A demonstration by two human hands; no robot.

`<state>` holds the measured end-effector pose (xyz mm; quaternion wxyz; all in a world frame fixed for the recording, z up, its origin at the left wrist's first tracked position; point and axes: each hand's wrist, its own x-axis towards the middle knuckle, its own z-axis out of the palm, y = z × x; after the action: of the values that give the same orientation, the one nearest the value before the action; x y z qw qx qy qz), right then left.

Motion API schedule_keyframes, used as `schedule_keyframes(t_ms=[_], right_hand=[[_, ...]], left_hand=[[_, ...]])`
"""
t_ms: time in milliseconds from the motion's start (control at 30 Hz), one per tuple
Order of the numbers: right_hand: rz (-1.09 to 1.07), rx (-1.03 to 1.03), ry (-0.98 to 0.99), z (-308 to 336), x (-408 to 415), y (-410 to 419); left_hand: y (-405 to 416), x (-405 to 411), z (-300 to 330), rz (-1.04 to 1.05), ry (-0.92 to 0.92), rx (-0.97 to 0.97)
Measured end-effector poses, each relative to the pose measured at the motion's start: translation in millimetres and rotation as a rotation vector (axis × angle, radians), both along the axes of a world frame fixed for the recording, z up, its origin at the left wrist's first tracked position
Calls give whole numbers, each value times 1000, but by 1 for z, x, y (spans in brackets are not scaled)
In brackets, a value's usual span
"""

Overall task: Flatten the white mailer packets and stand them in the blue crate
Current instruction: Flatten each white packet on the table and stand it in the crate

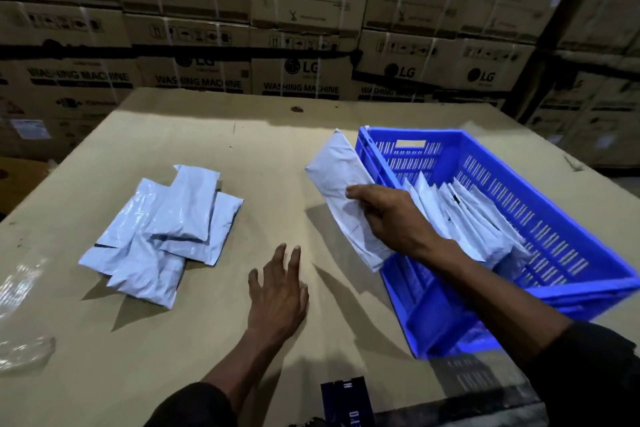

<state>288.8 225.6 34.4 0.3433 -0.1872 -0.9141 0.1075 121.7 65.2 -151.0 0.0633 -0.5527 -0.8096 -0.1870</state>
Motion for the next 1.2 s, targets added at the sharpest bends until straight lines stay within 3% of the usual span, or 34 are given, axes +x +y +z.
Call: schedule_keyframes(t_ms=[133, 233, 367, 433, 633, 1000, 1200], right_hand=[[-99, 20, 124, 32, 24, 23], [-175, 35, 184, 58, 51, 47], [-291, 69, 129, 79, 98, 82], [-358, 52, 52, 77, 121, 97], [-463, -34, -257, 52, 181, 127], [-567, 71, -609, 40, 229, 161], [-625, 113, -688, 28, 228, 166]], left_hand=[[28, 17, 25, -38, -60, 55], [68, 28, 77, -107, -48, 219], [125, 50, 156, -183, -48, 425], [150, 65, 186, -216, -19, 434], [206, 130, 215, -354, 76, 9], [274, 202, 169, -403, 77, -267], [295, 237, 148, -429, 88, -298]])
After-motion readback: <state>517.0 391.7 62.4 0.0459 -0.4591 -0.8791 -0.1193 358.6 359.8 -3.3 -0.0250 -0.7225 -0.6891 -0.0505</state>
